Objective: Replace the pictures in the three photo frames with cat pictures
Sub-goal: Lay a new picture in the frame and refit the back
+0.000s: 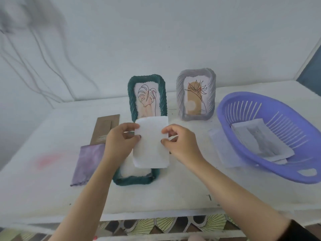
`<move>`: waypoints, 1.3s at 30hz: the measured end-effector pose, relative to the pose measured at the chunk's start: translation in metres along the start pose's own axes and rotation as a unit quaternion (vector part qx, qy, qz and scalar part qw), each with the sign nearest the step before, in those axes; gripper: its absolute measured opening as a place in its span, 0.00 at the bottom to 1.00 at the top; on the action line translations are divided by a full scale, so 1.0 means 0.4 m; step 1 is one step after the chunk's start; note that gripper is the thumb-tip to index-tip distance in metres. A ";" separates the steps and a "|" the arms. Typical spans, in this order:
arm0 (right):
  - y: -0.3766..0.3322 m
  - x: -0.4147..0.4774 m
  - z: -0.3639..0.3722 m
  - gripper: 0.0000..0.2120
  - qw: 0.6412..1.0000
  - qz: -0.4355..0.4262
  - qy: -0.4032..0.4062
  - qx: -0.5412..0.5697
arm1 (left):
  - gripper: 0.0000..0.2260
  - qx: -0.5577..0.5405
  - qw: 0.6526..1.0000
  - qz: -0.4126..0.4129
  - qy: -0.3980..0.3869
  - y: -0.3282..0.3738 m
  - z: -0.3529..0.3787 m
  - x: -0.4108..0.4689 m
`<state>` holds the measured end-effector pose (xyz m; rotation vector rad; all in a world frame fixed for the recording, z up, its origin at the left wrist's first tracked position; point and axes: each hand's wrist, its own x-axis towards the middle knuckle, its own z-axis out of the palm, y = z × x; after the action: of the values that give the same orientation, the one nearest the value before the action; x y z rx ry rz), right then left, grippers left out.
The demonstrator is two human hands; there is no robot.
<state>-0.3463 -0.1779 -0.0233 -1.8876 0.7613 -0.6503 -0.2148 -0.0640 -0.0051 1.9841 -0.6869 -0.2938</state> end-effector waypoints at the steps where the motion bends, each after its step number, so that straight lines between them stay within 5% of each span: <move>1: 0.003 0.004 0.025 0.09 1.000 -0.001 -0.009 -0.016 | 0.11 0.034 0.999 0.005 0.005 -0.018 -0.012 0.005; 8: 0.032 0.005 0.141 0.16 0.973 -0.012 -0.103 -0.208 | 0.13 0.189 0.981 0.015 -0.038 -0.137 -0.046 0.032; 13: 0.041 0.004 0.159 0.16 0.962 -0.031 -0.101 -0.252 | 0.11 0.293 0.949 0.100 -0.067 -0.190 -0.056 0.038; 21: 0.053 -0.006 0.165 0.18 0.962 -0.041 -0.071 -0.260 | 0.22 0.248 0.957 0.087 -0.120 -0.242 -0.087 0.010; 39: 0.064 -0.011 0.190 0.13 0.960 -0.057 -0.012 -0.273 | 0.16 0.196 0.970 0.125 -0.070 -0.252 -0.107 0.042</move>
<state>-0.3009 -0.1393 -0.0769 -2.4523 0.8838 -0.5179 -0.1465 -0.0059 -0.0699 2.2300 -1.1463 -0.1544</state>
